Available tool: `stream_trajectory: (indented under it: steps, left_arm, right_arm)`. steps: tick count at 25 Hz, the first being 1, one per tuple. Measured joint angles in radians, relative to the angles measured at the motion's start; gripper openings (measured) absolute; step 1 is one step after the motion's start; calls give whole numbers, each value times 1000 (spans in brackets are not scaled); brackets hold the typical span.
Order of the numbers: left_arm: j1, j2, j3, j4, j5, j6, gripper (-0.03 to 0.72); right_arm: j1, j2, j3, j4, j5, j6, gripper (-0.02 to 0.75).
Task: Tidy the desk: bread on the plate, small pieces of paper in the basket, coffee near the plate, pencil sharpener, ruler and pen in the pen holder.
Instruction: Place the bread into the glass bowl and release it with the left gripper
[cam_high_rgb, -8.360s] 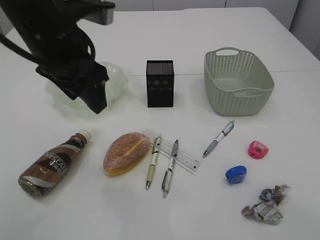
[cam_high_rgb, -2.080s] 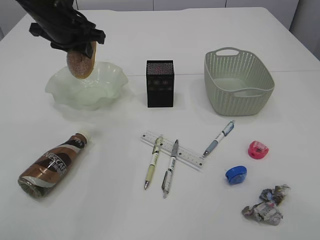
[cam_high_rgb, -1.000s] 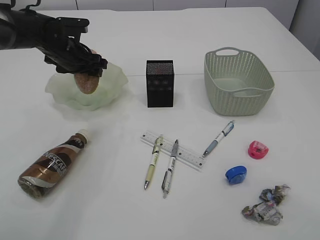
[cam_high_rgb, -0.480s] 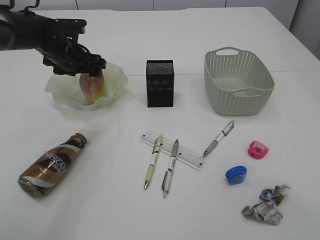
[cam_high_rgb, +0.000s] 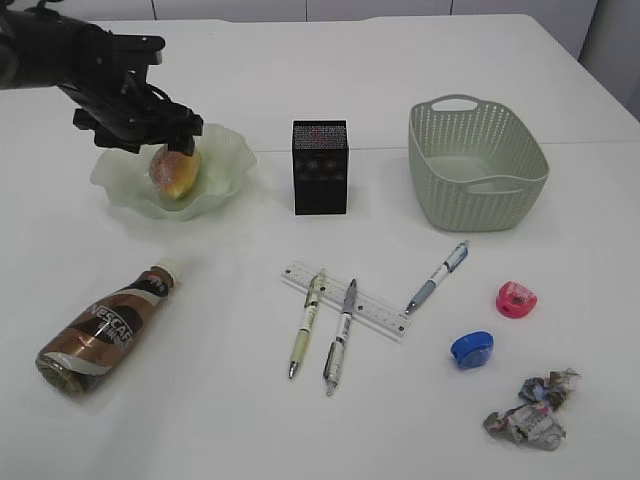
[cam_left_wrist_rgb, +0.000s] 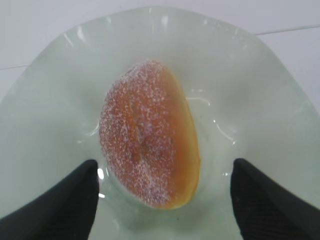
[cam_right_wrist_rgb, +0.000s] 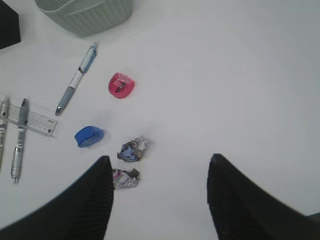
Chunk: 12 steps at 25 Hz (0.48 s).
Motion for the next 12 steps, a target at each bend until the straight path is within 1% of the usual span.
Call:
stream_trajectory:
  steps: [6, 9, 12]
  left_arm:
    - [0, -100, 0, -2, 161, -1, 589]
    - [0, -156, 0, -10, 286, -1, 585]
    - [0, -198, 0, -27, 426, 2, 583]
  right_arm:
    - [0, 11, 0, 16, -10, 0, 469]
    - [0, 13, 0, 27, -50, 0, 468]
    - [0, 13, 0, 71, -73, 2, 468]
